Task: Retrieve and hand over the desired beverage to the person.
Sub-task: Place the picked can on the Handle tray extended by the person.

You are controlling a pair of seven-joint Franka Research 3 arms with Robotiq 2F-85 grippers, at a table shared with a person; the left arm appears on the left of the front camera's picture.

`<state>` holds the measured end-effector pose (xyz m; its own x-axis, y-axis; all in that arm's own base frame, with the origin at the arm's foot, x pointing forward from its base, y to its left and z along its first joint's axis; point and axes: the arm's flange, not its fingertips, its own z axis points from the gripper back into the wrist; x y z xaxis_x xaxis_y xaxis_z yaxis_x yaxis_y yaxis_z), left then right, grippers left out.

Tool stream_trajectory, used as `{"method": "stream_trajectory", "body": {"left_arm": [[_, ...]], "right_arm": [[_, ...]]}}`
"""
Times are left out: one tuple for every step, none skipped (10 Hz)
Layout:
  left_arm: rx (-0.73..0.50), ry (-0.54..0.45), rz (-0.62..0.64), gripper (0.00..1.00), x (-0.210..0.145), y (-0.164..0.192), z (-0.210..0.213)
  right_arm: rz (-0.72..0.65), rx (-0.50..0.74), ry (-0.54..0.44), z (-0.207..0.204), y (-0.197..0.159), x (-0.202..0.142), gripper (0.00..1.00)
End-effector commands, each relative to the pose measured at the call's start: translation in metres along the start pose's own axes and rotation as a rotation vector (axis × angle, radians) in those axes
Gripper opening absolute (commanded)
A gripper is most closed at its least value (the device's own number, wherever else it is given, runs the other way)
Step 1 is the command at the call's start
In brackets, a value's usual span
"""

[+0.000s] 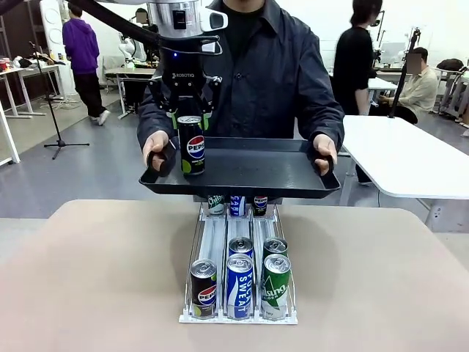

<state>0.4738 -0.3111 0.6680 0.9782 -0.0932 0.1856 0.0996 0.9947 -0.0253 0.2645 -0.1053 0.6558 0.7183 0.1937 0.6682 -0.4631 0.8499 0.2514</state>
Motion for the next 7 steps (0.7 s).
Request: {"method": "stream_trajectory", "body": {"left_arm": [[0.047, -0.017, 0.020, 0.58, -0.0001, -0.0005, 0.0037], [0.056, -0.009, 0.027, 0.58, -0.0013, -0.0021, 0.0017], [0.060, -0.006, 0.034, 0.58, -0.0022, -0.0031, 0.0001], [0.060, -0.005, 0.040, 0.58, -0.0019, -0.0022, -0.0002], [0.058, -0.004, 0.043, 0.58, -0.0016, -0.0017, -0.0006], [0.056, -0.002, 0.046, 1.00, -0.0017, -0.0025, -0.0009], [0.054, 0.002, 0.051, 1.00, -0.0013, -0.0028, -0.0005]], "right_arm": [[0.009, 0.031, -0.009, -0.0010, -0.0001, -0.0002, 1.00], [0.009, 0.031, -0.009, -0.0010, -0.0001, -0.0002, 1.00], [0.009, 0.031, -0.009, -0.0010, -0.0001, -0.0002, 1.00], [0.009, 0.031, -0.009, -0.0010, -0.0001, -0.0002, 1.00], [0.009, 0.031, -0.009, -0.0010, -0.0001, -0.0002, 1.00], [0.009, 0.031, -0.009, -0.0010, -0.0001, -0.0002, 1.00], [0.009, 0.031, -0.009, -0.0010, -0.0001, -0.0002, 1.00]]}}
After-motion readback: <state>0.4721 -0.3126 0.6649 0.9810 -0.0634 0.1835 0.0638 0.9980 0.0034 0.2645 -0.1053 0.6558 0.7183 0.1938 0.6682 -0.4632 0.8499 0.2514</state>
